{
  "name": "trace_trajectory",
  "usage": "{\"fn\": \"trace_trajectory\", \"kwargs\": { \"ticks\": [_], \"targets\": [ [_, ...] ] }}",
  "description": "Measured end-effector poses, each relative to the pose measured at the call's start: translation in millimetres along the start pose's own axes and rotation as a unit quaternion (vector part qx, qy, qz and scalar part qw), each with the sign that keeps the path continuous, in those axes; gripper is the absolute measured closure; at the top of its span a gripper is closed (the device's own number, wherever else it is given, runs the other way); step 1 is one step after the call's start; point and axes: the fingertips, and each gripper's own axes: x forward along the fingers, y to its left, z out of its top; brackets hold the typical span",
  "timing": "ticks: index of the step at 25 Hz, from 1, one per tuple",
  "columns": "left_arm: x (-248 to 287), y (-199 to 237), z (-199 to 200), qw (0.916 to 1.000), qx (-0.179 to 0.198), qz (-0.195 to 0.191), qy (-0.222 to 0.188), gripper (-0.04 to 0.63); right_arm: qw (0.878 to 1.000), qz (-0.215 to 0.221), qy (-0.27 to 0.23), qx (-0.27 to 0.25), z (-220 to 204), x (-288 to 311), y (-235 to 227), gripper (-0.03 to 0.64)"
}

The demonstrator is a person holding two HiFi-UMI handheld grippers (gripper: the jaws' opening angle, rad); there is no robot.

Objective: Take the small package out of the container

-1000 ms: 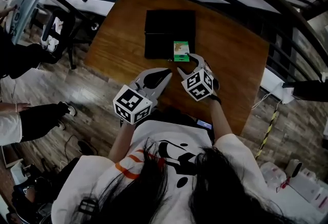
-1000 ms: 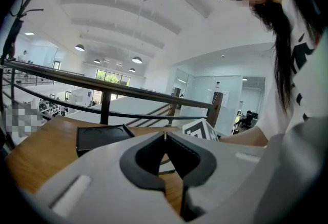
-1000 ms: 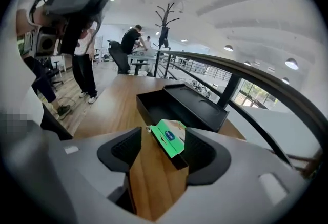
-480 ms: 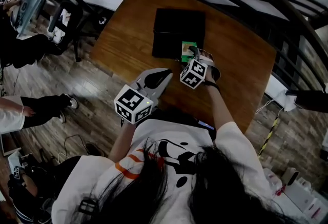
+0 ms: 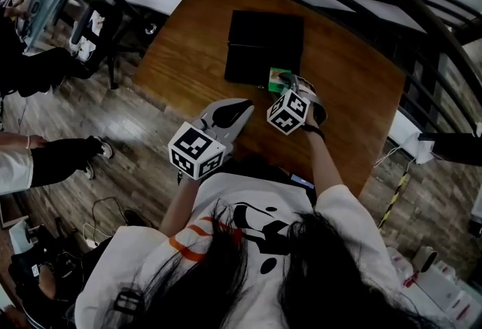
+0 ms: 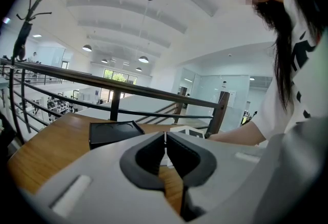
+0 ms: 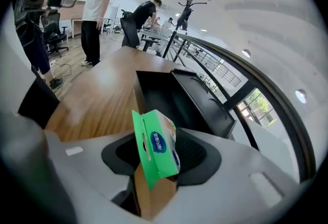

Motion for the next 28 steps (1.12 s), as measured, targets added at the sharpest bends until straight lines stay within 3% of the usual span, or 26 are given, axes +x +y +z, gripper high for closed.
{"fn": "trace_trajectory", "kwargs": {
  "ticks": [8,17,28],
  "targets": [
    [-8,-11,-1,1.0000,0.002,-0.002,-0.005,0.595,0.995,-0.031,-0.053,0.079,11,-46,4,0.460],
    [-39,-1,-4,0.9999,0.002,-0.009,-0.010,0.595,0.981,-0.046,-0.096,0.165,41,-91,19,0.499],
    [-92,-2,-17,0.9997,0.001,-0.024,-0.011,0.595,0.967,-0.073,-0.119,0.213,70,-145,60,0.499]
  ]
}}
